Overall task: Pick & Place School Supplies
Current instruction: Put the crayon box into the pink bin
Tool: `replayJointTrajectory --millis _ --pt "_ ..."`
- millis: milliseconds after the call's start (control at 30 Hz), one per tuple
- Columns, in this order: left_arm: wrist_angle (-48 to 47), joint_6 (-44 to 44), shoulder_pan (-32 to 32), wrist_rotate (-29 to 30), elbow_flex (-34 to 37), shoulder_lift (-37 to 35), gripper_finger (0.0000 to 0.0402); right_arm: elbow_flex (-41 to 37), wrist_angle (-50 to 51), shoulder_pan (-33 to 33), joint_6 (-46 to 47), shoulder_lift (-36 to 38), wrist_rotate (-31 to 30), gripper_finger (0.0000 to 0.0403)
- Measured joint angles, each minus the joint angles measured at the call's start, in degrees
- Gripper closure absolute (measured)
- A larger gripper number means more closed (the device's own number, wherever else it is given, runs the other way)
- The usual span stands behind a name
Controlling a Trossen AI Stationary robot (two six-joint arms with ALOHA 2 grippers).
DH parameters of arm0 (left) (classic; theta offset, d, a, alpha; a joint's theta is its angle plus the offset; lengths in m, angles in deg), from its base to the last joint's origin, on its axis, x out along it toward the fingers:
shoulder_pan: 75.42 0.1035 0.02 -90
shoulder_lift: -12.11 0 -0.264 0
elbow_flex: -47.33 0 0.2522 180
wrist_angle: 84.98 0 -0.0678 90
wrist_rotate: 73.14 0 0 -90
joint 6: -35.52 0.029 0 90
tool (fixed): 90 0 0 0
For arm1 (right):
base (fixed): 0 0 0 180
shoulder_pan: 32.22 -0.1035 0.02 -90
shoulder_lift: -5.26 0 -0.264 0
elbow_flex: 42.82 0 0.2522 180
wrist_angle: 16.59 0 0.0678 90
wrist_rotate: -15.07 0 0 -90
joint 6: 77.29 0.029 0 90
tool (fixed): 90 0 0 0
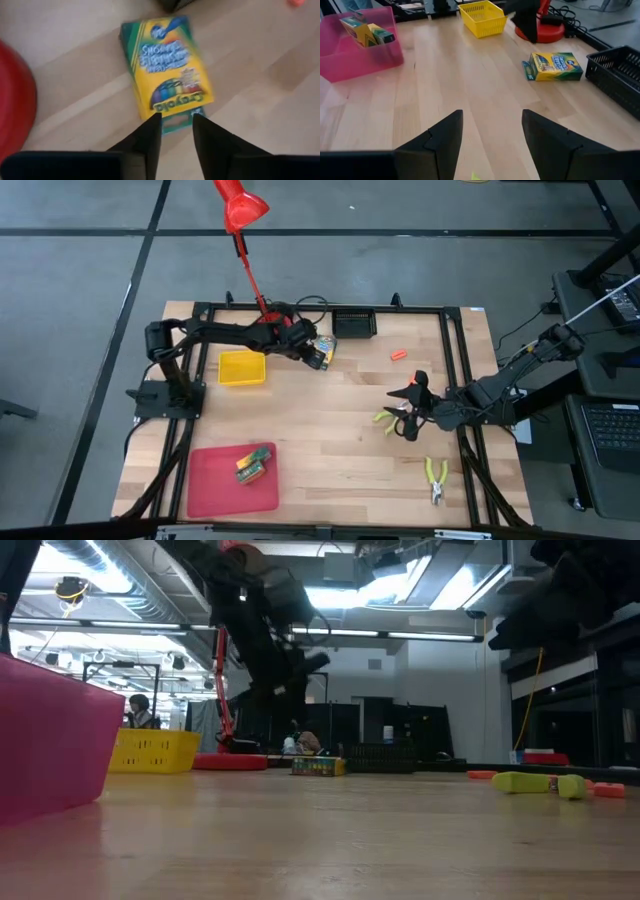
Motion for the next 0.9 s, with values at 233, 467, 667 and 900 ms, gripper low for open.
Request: replayJointTrajectory --millis 233,467,667,900 --pt "1.07 -0.6 1.57 -0.31 0.02 3.54 0.0263 0.0 -0.63 2.02 -1.87 0.0 2.65 0.0195" --pt "3.52 -0.6 3.13 -1.73 0.03 5.24 0.0279 0.0 -0.61 2.86 -2.63 0.0 4.03 0.0195" --pt "4.5 -0.16 3.24 -1.69 0.01 5.19 0.0304 0.0 -0.61 2.84 -2.64 0.0 4.05 0.0195" --pt "4.86 -0.02 3.35 -1.61 0.01 5.19 0.0311 0.0 -0.61 2.84 -2.67 0.0 4.22 0.0195"
